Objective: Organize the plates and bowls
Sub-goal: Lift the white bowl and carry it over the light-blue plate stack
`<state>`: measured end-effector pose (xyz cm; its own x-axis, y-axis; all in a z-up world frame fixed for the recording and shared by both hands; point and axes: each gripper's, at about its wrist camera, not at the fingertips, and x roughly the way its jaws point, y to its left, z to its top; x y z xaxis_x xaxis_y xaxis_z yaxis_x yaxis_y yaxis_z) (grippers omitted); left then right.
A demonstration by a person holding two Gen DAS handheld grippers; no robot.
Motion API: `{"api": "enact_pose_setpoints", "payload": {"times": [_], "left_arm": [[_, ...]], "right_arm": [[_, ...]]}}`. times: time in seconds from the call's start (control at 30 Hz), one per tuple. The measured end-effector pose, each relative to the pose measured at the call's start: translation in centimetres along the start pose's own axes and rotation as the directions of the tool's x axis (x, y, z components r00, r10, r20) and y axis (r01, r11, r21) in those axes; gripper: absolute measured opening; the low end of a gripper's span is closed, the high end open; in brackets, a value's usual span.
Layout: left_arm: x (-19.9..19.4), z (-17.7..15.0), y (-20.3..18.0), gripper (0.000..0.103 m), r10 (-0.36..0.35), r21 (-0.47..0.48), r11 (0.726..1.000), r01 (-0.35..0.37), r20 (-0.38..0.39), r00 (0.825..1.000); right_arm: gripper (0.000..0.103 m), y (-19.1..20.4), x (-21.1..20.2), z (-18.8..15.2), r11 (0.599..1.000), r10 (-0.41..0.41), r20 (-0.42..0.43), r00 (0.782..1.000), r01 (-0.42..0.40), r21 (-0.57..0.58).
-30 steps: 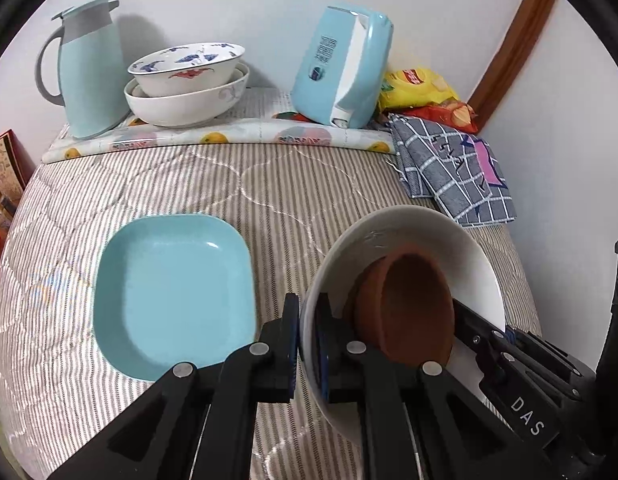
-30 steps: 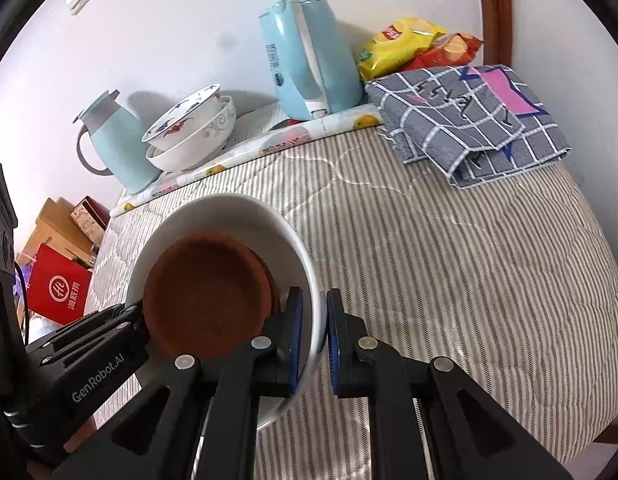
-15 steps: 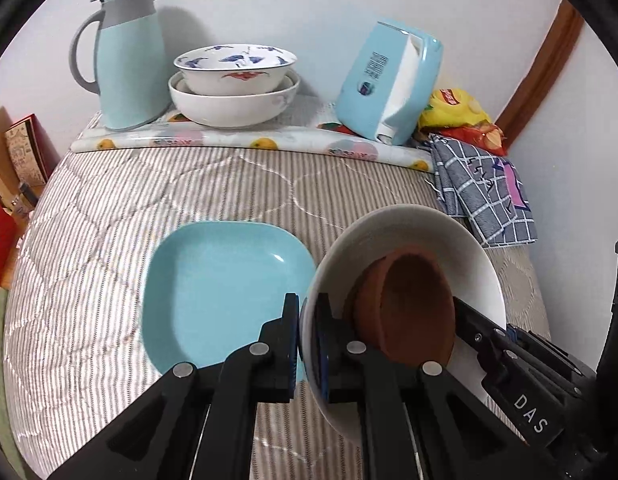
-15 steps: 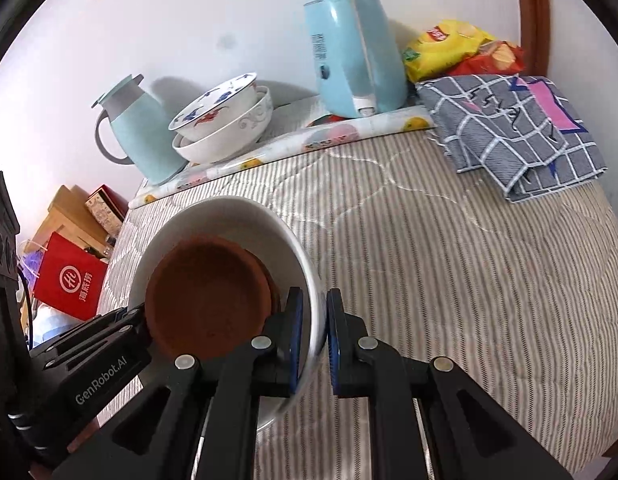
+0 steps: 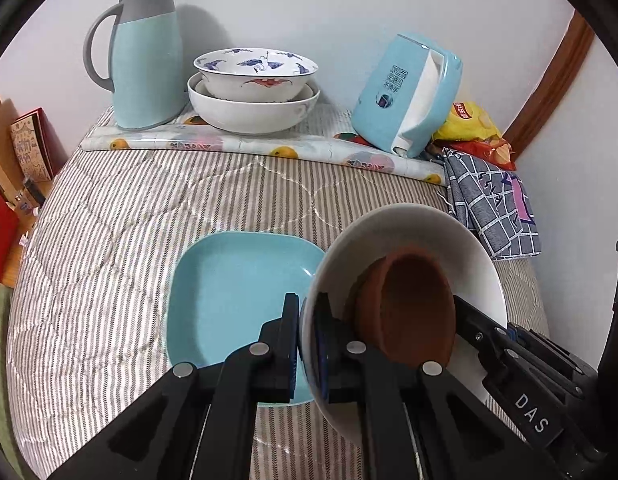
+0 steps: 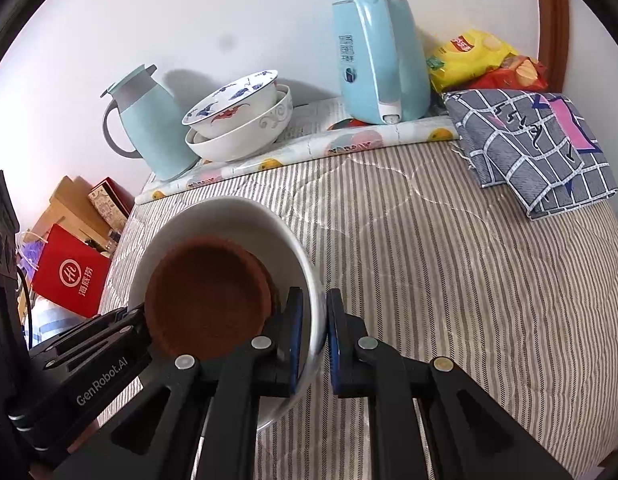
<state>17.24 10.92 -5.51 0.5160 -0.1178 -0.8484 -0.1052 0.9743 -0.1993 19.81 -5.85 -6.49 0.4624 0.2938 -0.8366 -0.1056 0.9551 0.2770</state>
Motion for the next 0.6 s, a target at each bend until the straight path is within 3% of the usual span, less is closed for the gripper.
{"api": "enact_pose_setpoints", "payload": {"times": [0.6], "left_arm": [[-0.1, 0.2, 2.2, 0.008, 0.025, -0.020, 0.999, -0.025, 0.000, 1.000]], "right_arm": [[0.011, 2.4, 1.5, -0.2, 1.000, 0.012, -0.012, 1.000, -0.013, -0.028]]}}
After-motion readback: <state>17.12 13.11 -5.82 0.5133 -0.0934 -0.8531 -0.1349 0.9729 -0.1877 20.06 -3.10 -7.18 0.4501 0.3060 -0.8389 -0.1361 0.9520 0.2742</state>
